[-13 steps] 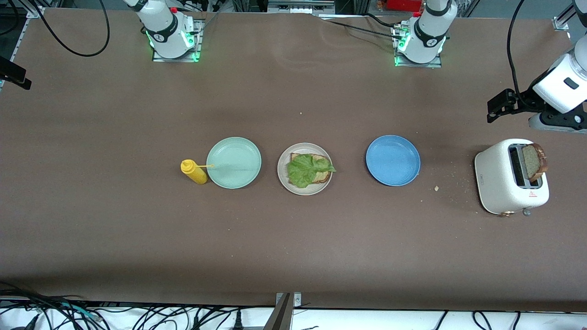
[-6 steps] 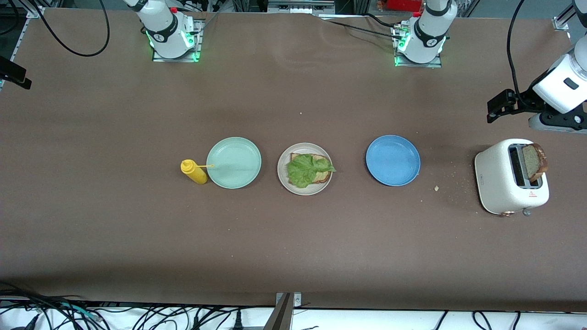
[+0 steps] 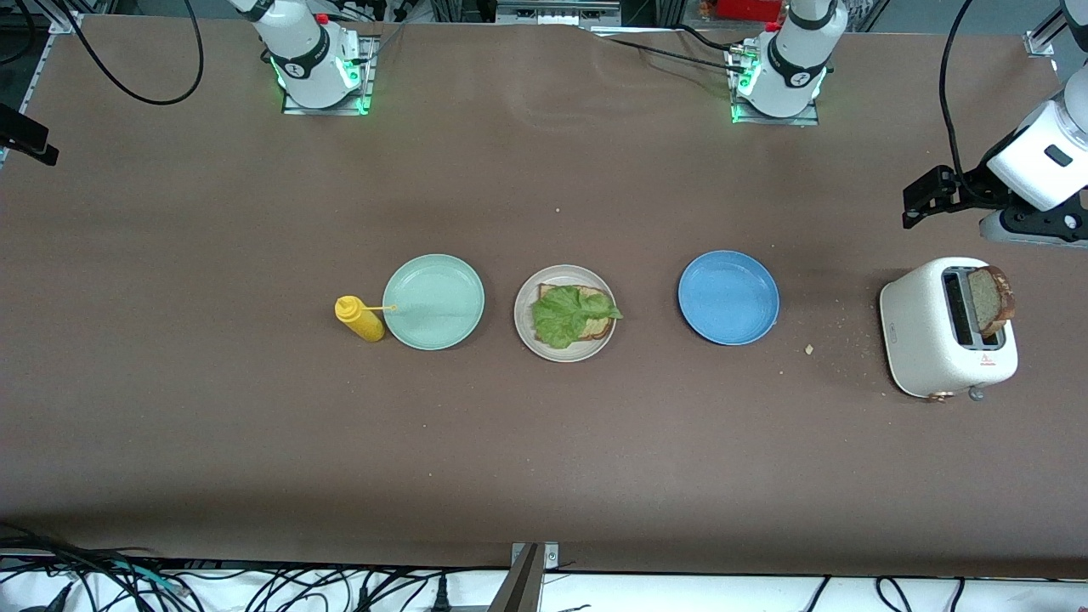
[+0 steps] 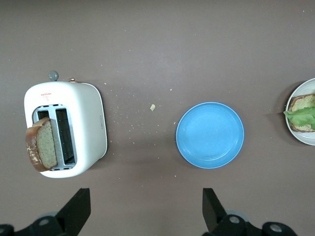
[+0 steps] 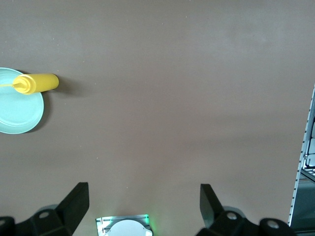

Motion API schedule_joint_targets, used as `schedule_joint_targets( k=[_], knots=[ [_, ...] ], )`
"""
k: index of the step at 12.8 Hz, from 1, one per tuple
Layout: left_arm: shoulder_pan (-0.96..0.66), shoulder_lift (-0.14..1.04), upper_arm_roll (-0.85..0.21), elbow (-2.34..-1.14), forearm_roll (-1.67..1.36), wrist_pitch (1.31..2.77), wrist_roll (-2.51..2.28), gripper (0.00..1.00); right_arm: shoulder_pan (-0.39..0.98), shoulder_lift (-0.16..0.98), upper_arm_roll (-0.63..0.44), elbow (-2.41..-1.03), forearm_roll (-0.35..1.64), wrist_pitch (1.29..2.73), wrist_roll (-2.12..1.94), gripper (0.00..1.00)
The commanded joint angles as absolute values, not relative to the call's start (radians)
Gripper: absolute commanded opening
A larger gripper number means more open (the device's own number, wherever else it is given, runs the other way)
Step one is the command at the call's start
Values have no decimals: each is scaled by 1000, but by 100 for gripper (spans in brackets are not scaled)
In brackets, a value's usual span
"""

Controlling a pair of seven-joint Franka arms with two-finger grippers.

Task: Make sandwich in beige plate with both arms

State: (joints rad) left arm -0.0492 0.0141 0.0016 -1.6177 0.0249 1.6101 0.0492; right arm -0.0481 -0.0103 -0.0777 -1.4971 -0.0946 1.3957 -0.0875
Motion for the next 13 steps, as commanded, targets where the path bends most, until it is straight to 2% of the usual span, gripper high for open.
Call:
schedule_joint_targets(
  k=[1, 13],
  knots=[
    [-43, 20, 3, -1603, 5, 1611, 67, 100, -46, -15, -78, -1479, -110, 1374, -98, 100],
    [-43, 20, 3, -1605, 5, 1611, 67, 100, -43, -26, -75, -1480, -104, 1370, -100, 100]
  ],
)
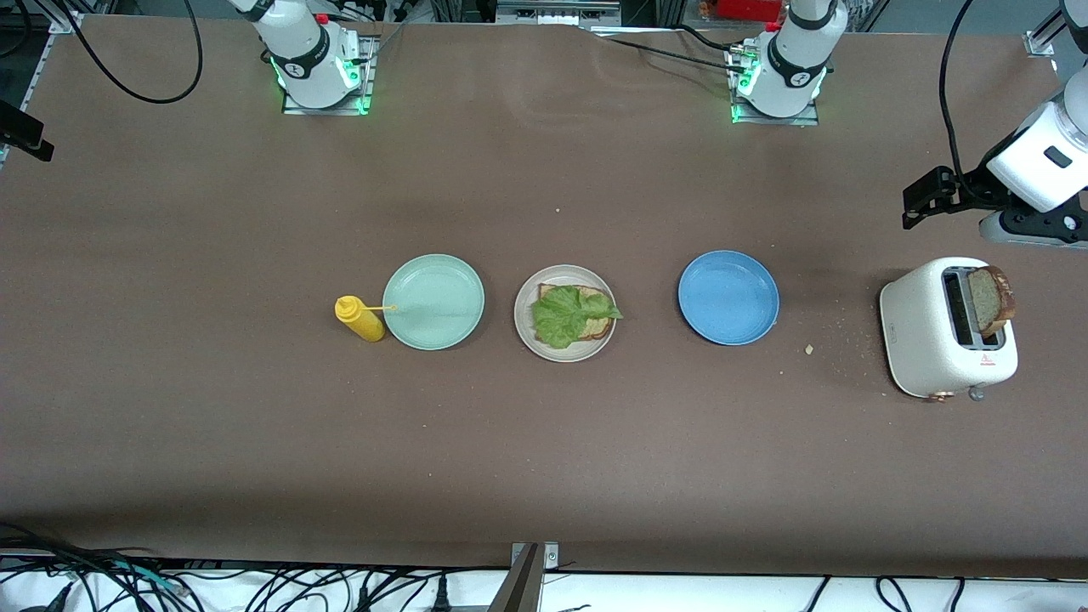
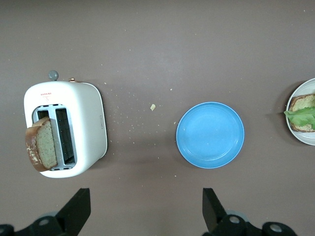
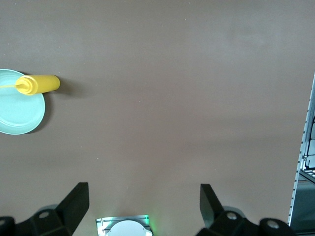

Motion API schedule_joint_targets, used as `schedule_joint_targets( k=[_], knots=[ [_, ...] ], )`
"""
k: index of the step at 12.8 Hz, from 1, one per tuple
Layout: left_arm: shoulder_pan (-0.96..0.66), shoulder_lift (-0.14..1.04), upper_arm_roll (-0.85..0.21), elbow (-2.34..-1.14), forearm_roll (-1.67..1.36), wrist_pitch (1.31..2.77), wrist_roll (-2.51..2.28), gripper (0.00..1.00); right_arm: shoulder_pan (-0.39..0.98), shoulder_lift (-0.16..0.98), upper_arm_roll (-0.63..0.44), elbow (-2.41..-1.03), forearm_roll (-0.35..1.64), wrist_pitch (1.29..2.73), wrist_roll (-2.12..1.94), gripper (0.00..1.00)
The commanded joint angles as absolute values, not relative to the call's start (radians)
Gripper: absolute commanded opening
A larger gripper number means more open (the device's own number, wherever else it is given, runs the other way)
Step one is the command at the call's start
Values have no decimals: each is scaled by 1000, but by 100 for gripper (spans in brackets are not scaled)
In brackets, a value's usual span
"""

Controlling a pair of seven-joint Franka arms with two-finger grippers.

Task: Make sandwich in beige plate with both arms

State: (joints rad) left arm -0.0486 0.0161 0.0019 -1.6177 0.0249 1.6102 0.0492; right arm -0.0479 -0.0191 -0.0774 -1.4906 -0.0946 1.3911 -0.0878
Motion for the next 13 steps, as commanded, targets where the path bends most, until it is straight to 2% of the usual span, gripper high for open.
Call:
schedule_joint_targets(
  k=[1, 5, 6, 11, 13],
  knots=[
    [-43, 20, 3, -1605, 5, 1611, 66, 100, -43, -26, -72, -1480, -110, 1355, -100, 100],
    [-46, 28, 5, -1603, 17, 1617, 61, 100, -41, -26, -61, -1479, -109, 1336, -92, 100],
    [-41, 60, 11, -1603, 15, 1618, 60, 100, -43, -26, -63, -1479, -109, 1336, -92, 100],
    [175, 216, 38, -1537, 21, 1666, 72, 100, -43, -28, -64, -1479, -104, 1335, -94, 100],
    [210, 247, 37, -1542, 99, 1757, 177, 100, -43, -40, -63, -1462, -107, 1333, -97, 100]
  ],
)
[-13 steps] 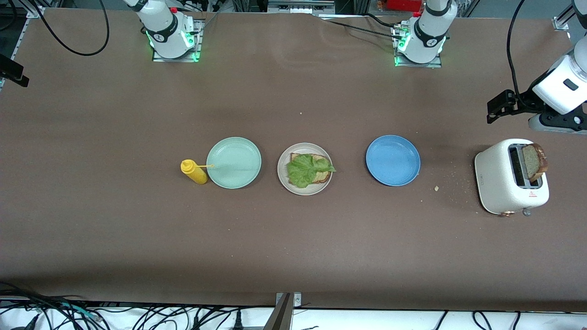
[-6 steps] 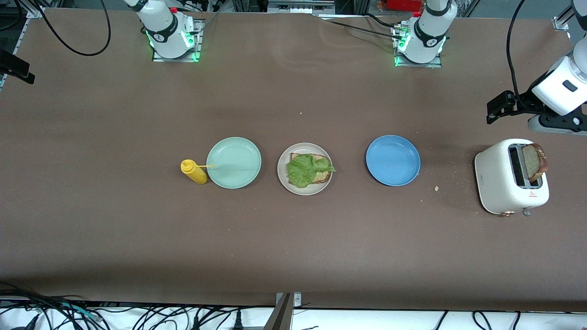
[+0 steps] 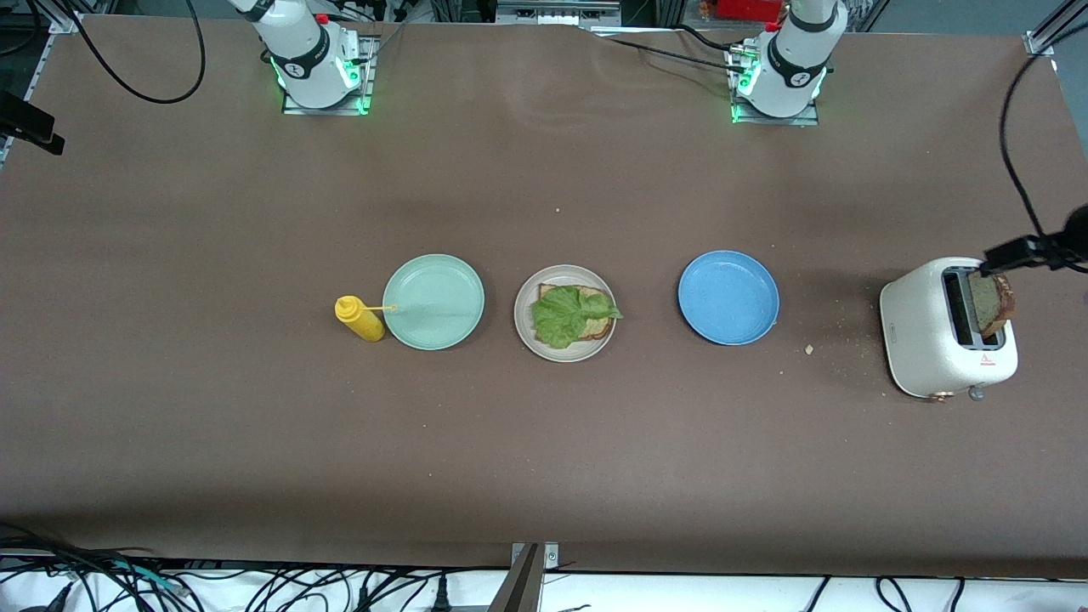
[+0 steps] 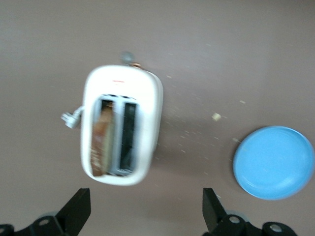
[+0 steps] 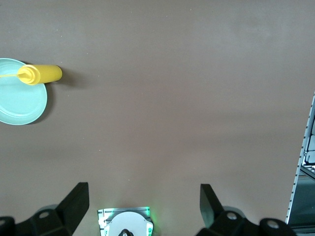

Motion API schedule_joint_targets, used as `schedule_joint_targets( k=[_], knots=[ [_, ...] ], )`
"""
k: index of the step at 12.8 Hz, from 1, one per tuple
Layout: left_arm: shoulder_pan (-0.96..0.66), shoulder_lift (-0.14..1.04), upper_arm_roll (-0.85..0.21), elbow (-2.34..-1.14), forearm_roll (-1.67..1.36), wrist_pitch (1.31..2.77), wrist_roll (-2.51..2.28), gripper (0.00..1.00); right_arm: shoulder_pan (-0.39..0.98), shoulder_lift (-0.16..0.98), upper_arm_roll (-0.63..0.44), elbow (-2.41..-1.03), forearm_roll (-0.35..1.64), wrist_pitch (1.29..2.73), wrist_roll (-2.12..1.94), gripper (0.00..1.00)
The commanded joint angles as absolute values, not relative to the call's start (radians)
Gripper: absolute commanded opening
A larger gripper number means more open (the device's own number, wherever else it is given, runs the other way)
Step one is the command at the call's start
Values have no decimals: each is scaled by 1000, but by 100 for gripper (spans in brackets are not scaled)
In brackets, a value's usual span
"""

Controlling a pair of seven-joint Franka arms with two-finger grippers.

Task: Make sandwich in beige plate with both arms
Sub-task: 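Lower the left gripper onto the bread slice in the toaster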

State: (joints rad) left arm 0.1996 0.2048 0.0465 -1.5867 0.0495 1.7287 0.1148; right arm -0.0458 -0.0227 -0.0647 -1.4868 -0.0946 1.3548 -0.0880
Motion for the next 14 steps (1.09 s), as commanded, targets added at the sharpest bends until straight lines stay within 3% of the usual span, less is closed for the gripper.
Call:
schedule_joint_targets(
  k=[1, 6, 9, 10, 12, 13, 14],
  knots=[
    [239, 276, 37, -1545, 100, 1776, 210, 100, -43, -38, -63, -1462, -110, 1333, -97, 100],
    [307, 305, 35, -1754, 92, 2026, 318, 100, -43, -40, -61, -1462, -110, 1331, -97, 100],
    [311, 291, 35, -1811, 84, 2029, 318, 99, -41, -40, -61, -1462, -109, 1331, -97, 100],
    [314, 293, 35, -1816, 86, 2029, 321, 83, -43, -40, -61, -1462, -109, 1331, -97, 100],
    [339, 290, 35, -1834, 90, 2014, 325, 20, -43, -40, -61, -1462, -107, 1331, -95, 100],
    [341, 287, 35, -1838, 94, 2013, 343, 0, -43, -40, -60, -1462, -107, 1331, -95, 100],
    [341, 282, 35, -1832, 97, 2011, 354, 0, -43, -40, -60, -1462, -107, 1331, -95, 100]
  ],
)
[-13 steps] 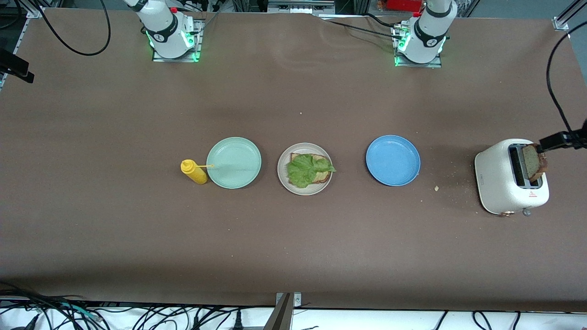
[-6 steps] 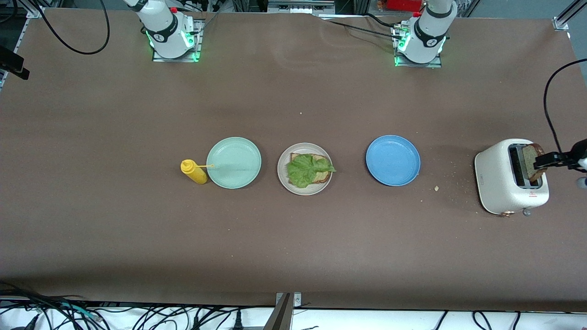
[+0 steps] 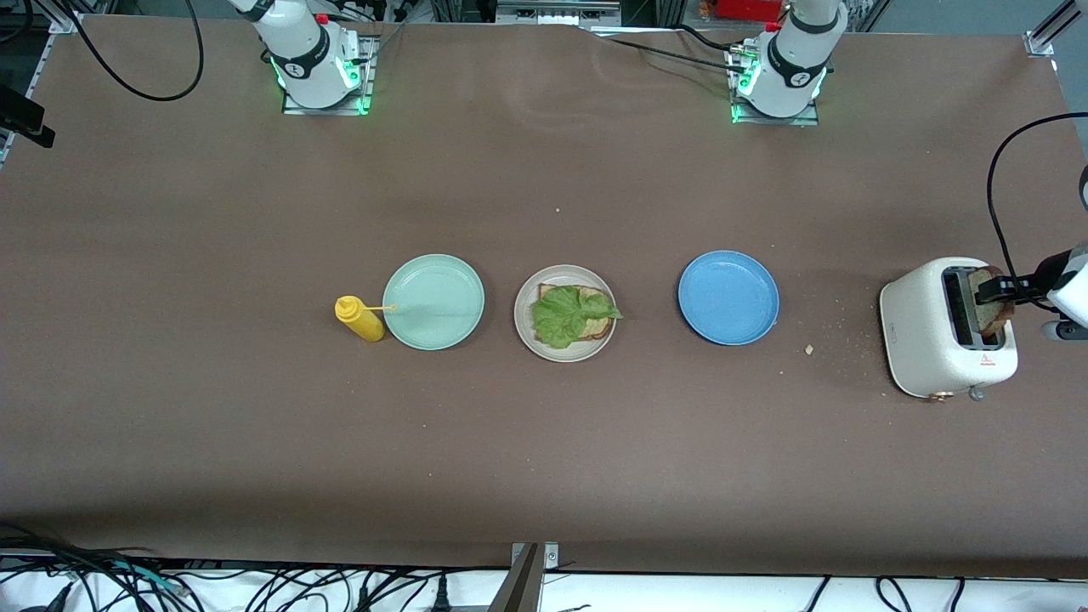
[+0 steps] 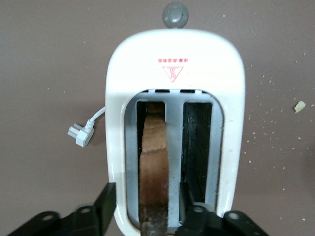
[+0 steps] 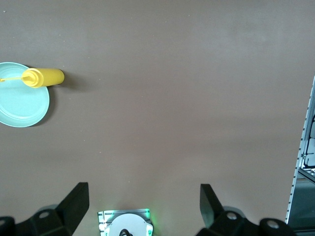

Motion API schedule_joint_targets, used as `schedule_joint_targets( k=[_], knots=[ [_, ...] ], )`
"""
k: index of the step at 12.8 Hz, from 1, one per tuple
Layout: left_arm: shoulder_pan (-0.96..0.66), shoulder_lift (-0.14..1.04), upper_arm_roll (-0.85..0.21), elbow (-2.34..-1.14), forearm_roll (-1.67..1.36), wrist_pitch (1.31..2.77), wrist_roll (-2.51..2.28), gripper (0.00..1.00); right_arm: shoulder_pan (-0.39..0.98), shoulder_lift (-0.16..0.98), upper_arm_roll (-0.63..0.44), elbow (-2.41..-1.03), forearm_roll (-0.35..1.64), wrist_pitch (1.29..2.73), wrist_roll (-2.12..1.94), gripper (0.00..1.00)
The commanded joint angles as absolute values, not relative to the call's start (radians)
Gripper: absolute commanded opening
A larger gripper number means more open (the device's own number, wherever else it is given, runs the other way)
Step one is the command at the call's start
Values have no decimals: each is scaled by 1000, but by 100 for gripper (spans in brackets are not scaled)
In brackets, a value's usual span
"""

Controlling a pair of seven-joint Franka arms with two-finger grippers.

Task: Make sandwich in beige plate with both arms
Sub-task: 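Lower the left gripper onto the bread slice in the toaster, then grasp the toasted bread slice with the left gripper and lift it out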

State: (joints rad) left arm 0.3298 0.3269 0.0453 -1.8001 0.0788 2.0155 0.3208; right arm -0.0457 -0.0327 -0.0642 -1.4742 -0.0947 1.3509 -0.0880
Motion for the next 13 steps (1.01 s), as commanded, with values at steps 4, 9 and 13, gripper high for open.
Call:
schedule_joint_targets(
  k=[4, 9, 13],
  knots=[
    [338, 235, 28, -1798, 97, 1965, 348, 0, -43, -40, -61, -1460, -103, 1315, -95, 100],
    [327, 199, -67, -1622, 81, 1746, 339, 0, -43, -40, -61, -1460, -103, 1313, -91, 100],
    [327, 218, -190, -1609, -154, 1654, 279, 0, -41, -40, -48, -1459, -103, 1313, -90, 100]
  ],
)
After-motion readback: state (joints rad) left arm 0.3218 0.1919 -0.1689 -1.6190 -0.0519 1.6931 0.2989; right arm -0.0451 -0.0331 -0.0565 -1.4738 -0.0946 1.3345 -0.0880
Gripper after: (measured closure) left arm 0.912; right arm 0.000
